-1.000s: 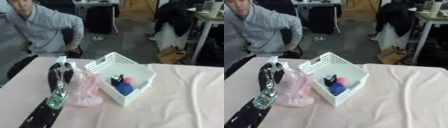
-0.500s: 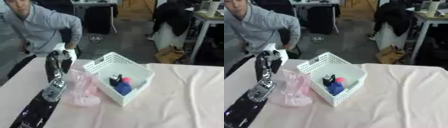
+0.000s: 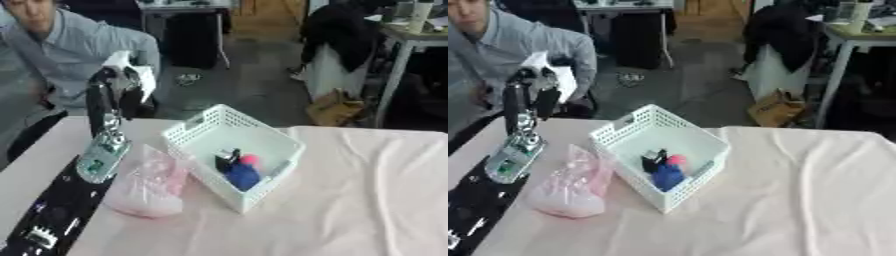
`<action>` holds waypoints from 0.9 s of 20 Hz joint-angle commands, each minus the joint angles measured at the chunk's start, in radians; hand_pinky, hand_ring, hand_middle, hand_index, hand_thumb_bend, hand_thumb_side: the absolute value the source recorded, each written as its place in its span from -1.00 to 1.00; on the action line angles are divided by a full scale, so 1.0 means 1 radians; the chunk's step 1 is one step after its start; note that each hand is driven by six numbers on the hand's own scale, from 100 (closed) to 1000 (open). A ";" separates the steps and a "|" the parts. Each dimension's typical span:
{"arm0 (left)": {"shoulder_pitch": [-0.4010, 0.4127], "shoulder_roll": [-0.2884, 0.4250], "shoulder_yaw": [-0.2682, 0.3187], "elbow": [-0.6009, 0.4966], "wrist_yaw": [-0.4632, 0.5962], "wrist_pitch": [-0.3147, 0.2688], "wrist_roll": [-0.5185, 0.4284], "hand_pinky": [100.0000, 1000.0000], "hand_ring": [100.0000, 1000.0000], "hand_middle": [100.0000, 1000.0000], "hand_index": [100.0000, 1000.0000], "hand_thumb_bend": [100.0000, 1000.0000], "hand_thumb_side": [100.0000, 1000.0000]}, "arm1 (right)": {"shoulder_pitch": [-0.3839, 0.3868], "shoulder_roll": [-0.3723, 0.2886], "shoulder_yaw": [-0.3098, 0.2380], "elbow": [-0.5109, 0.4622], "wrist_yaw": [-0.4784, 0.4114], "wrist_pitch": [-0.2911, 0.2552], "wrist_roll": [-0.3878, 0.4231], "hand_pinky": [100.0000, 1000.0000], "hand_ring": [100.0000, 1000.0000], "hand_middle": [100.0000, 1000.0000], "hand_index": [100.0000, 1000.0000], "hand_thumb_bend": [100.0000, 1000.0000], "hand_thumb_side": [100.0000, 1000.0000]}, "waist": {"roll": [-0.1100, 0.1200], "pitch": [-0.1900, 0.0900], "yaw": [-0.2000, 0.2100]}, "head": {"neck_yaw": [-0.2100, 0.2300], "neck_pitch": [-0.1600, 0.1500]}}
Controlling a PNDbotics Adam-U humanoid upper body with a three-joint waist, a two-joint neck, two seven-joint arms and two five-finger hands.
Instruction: Pick up objects on the table and place them in the box.
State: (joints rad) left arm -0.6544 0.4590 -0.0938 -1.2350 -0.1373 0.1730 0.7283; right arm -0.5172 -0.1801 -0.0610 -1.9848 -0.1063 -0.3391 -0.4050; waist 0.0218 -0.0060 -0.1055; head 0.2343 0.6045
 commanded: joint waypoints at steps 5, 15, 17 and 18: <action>-0.104 0.059 -0.048 -0.070 -0.030 0.021 -0.077 -0.87 -0.78 -0.66 -0.38 -1.00 -0.10 | -0.013 -0.016 0.004 -0.015 -0.007 0.003 -0.002 0.58 0.67 0.42 0.34 -1.00 0.83 | -0.002 -0.024 -0.003 | -0.044 0.019; -0.193 0.047 -0.117 -0.066 -0.082 0.036 -0.181 -0.87 -0.79 -0.66 -0.38 -1.00 -0.14 | -0.015 -0.012 0.006 -0.015 -0.011 0.011 -0.002 0.58 0.67 0.42 0.34 -1.00 0.81 | 0.007 -0.028 -0.019 | -0.055 0.028; -0.211 0.039 -0.131 -0.049 -0.101 0.035 -0.198 -0.87 -0.79 -0.66 -0.38 -1.00 -0.14 | -0.015 -0.011 0.007 -0.015 -0.012 0.015 -0.002 0.58 0.67 0.42 0.34 -1.00 0.81 | 0.008 -0.030 -0.022 | -0.055 0.029; -0.220 0.035 -0.137 -0.038 -0.110 0.033 -0.207 -0.88 -0.79 -0.66 -0.38 -1.00 -0.16 | -0.015 -0.010 0.007 -0.015 -0.013 0.016 -0.002 0.58 0.67 0.42 0.34 -1.00 0.81 | 0.009 -0.030 -0.024 | -0.054 0.029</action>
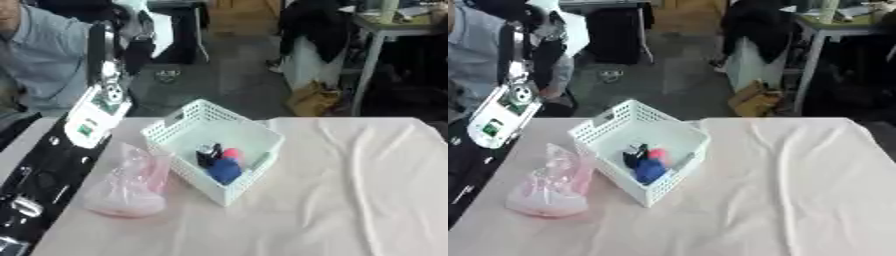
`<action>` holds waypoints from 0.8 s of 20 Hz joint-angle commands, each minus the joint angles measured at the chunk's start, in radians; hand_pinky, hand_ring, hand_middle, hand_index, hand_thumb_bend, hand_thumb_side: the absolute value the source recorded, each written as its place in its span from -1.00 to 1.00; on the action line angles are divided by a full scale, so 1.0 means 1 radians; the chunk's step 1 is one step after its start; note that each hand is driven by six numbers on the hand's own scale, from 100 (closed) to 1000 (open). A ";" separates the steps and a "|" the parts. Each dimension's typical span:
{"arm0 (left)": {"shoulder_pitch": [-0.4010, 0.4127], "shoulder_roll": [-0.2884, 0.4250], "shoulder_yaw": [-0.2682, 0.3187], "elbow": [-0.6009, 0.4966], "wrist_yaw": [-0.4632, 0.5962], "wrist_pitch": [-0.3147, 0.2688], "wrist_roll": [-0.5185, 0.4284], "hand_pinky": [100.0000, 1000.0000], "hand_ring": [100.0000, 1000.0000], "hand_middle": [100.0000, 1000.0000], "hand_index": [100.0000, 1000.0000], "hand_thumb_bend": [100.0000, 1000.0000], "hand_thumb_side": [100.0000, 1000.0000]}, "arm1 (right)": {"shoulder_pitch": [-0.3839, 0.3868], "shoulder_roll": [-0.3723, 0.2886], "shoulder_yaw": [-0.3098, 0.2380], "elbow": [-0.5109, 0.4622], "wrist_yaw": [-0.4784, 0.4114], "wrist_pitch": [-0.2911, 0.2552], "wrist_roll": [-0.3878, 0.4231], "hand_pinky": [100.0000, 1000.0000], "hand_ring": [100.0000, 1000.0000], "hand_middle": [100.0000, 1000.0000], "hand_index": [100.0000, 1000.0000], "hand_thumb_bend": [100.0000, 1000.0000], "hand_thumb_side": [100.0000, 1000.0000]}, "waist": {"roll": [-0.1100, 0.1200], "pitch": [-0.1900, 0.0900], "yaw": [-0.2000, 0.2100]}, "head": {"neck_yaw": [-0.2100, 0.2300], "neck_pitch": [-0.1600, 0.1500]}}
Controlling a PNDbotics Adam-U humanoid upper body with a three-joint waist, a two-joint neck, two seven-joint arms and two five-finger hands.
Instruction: Pick up objects on the table and place them in the box.
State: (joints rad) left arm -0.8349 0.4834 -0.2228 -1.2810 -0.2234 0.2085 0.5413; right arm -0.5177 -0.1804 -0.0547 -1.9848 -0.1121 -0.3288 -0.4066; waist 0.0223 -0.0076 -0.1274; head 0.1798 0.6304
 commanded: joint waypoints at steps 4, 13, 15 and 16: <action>-0.082 -0.008 -0.047 0.075 -0.090 -0.013 -0.065 -0.88 -0.78 -0.66 -0.38 -1.00 -0.23 | -0.015 -0.008 0.002 -0.015 -0.009 0.008 0.000 0.58 0.67 0.42 0.34 -1.00 0.81 | 0.012 -0.029 -0.009 | 0.007 0.006; -0.134 -0.080 -0.050 0.349 -0.314 -0.061 -0.124 -0.88 -0.78 -0.65 -0.38 -1.00 -0.31 | -0.015 -0.004 0.002 -0.015 -0.013 0.012 0.004 0.58 0.67 0.41 0.34 -1.00 0.80 | 0.015 -0.026 -0.020 | 0.017 0.016; -0.141 -0.098 -0.042 0.410 -0.361 -0.076 -0.124 -0.88 -0.78 -0.64 -0.38 -1.00 -0.34 | -0.015 -0.003 0.002 -0.015 -0.014 0.012 0.004 0.58 0.67 0.41 0.34 -1.00 0.79 | 0.015 -0.025 -0.022 | 0.019 0.014; -0.145 -0.107 -0.038 0.440 -0.387 -0.085 -0.123 -0.87 -0.77 -0.64 -0.38 -1.00 -0.36 | -0.016 -0.002 0.002 -0.015 -0.015 0.012 0.004 0.58 0.67 0.41 0.34 -1.00 0.79 | 0.014 -0.025 -0.022 | 0.019 0.013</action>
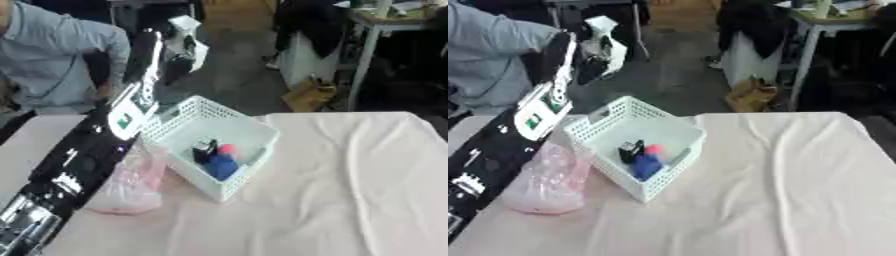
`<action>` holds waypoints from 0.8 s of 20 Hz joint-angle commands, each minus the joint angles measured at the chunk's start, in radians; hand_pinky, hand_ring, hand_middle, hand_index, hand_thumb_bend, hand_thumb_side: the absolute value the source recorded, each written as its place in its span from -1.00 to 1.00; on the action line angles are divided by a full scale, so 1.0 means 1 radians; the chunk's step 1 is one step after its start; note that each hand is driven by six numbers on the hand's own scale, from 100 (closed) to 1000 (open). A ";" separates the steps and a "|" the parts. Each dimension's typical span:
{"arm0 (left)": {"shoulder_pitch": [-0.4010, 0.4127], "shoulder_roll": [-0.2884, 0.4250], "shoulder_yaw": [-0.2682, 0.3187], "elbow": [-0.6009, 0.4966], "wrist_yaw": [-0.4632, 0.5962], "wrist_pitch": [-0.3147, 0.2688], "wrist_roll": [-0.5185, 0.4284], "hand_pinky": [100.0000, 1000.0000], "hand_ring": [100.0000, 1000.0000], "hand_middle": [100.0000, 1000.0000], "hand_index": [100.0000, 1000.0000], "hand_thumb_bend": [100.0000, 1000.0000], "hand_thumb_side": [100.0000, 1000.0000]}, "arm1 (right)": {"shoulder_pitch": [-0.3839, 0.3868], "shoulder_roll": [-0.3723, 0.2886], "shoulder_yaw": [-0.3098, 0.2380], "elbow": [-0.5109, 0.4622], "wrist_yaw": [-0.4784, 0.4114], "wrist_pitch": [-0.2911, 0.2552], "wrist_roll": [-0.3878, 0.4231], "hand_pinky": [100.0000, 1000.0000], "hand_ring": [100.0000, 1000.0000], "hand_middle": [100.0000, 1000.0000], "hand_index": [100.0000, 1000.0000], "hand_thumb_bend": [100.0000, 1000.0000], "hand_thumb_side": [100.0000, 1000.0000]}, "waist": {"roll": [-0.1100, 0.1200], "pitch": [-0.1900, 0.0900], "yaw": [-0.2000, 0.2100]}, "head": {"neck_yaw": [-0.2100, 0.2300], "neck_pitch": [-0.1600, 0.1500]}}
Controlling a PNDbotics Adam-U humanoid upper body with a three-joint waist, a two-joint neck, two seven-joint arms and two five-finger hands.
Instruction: Pick up objects on the table and place them in the box.
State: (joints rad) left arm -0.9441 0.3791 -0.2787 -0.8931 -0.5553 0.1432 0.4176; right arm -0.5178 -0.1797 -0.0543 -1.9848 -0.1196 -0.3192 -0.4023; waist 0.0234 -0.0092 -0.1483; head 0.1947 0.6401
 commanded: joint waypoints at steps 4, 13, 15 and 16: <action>-0.047 -0.027 0.034 0.162 -0.158 -0.065 0.004 -0.85 -0.75 -0.63 -0.38 -1.00 -0.40 | -0.016 -0.003 0.001 -0.015 -0.008 0.002 -0.001 0.58 0.67 0.41 0.34 -1.00 0.79 | 0.014 -0.022 -0.004 | 0.008 -0.001; -0.064 -0.065 0.067 0.358 -0.371 -0.171 0.007 -0.80 -0.71 -0.61 -0.47 -1.00 -0.46 | -0.018 -0.003 0.003 -0.015 -0.009 0.004 0.002 0.58 0.67 0.41 0.34 -1.00 0.79 | 0.019 -0.021 -0.012 | 0.012 -0.003; -0.069 -0.074 0.076 0.384 -0.405 -0.188 0.005 -0.76 -0.68 -0.59 -0.51 -1.00 -0.46 | -0.018 -0.003 0.003 -0.015 -0.010 0.005 0.003 0.58 0.67 0.41 0.34 -1.00 0.78 | 0.020 -0.020 -0.014 | 0.012 -0.002; -0.072 -0.077 0.080 0.393 -0.417 -0.194 0.004 -0.63 -0.48 -0.40 -0.37 -1.00 -0.27 | -0.018 -0.003 0.003 -0.015 -0.010 0.005 0.003 0.58 0.67 0.41 0.34 -1.00 0.79 | 0.021 -0.020 -0.014 | 0.013 -0.002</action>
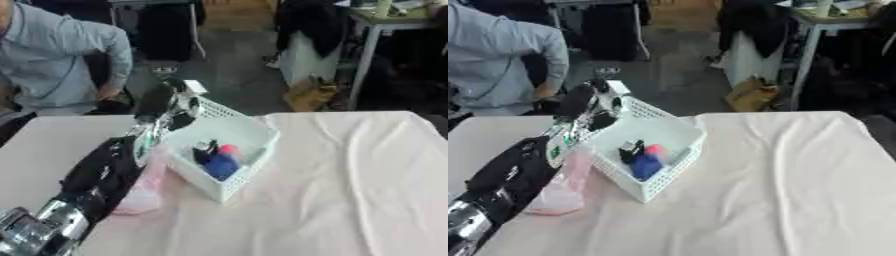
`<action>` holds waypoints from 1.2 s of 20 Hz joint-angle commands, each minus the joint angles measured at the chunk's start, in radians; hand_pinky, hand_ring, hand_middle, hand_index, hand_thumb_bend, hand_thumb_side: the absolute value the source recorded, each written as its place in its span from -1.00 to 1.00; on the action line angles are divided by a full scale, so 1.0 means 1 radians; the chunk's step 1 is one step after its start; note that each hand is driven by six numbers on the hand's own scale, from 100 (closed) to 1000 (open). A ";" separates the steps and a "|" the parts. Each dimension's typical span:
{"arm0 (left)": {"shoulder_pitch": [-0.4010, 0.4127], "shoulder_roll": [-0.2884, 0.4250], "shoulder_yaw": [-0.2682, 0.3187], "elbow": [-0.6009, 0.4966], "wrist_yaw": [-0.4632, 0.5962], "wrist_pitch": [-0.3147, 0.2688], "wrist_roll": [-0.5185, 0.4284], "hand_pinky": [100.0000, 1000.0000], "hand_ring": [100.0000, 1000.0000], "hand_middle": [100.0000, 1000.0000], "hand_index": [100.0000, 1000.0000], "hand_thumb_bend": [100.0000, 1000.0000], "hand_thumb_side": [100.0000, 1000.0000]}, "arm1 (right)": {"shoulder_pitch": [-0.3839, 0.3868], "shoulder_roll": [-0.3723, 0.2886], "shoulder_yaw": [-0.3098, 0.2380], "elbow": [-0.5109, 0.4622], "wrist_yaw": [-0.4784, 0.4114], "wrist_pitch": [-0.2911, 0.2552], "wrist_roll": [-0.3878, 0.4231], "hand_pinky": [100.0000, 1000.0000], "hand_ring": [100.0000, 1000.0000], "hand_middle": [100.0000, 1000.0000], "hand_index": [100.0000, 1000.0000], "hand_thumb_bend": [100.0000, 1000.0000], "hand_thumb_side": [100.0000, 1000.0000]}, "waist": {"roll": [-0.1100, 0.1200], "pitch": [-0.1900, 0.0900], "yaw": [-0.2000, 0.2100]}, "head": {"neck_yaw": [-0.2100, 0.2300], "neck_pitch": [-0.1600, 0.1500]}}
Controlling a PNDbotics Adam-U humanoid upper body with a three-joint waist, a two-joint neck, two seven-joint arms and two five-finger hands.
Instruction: Pick up objects on the table and place them in the box.
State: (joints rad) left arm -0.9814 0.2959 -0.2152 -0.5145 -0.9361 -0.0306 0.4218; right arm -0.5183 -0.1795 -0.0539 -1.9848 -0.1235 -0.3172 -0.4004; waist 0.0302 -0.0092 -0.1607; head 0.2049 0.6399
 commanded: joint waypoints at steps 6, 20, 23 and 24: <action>-0.043 -0.005 0.025 0.040 -0.096 -0.078 -0.072 -0.06 0.47 0.55 0.77 -1.00 0.30 | -0.019 -0.003 0.005 -0.015 -0.012 0.004 0.004 0.58 0.67 0.41 0.34 -1.00 0.79 | 0.016 -0.021 -0.005 | 0.004 -0.002; -0.066 -0.022 0.045 0.043 -0.138 -0.251 -0.376 1.00 1.00 1.00 1.00 -1.00 0.99 | -0.020 -0.002 0.005 -0.015 -0.015 0.006 0.003 0.58 0.67 0.41 0.34 -1.00 0.78 | 0.018 -0.021 -0.012 | 0.011 -0.002; -0.071 -0.023 0.051 0.035 -0.140 -0.254 -0.407 1.00 1.00 1.00 1.00 -1.00 1.00 | -0.019 -0.001 0.004 -0.015 -0.015 0.006 0.002 0.58 0.67 0.41 0.34 -1.00 0.78 | 0.019 -0.021 -0.012 | 0.011 -0.002; -0.072 -0.023 0.051 0.031 -0.141 -0.252 -0.409 1.00 1.00 1.00 1.00 -1.00 1.00 | -0.019 -0.001 0.005 -0.015 -0.015 0.007 0.002 0.58 0.67 0.41 0.34 -1.00 0.78 | 0.019 -0.021 -0.012 | 0.011 0.000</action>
State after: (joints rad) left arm -1.0182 0.2632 -0.1743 -0.4662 -1.0736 -0.2824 0.0233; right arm -0.5192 -0.1793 -0.0487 -1.9848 -0.1305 -0.3133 -0.3985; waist 0.0373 -0.0092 -0.1716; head 0.2146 0.6398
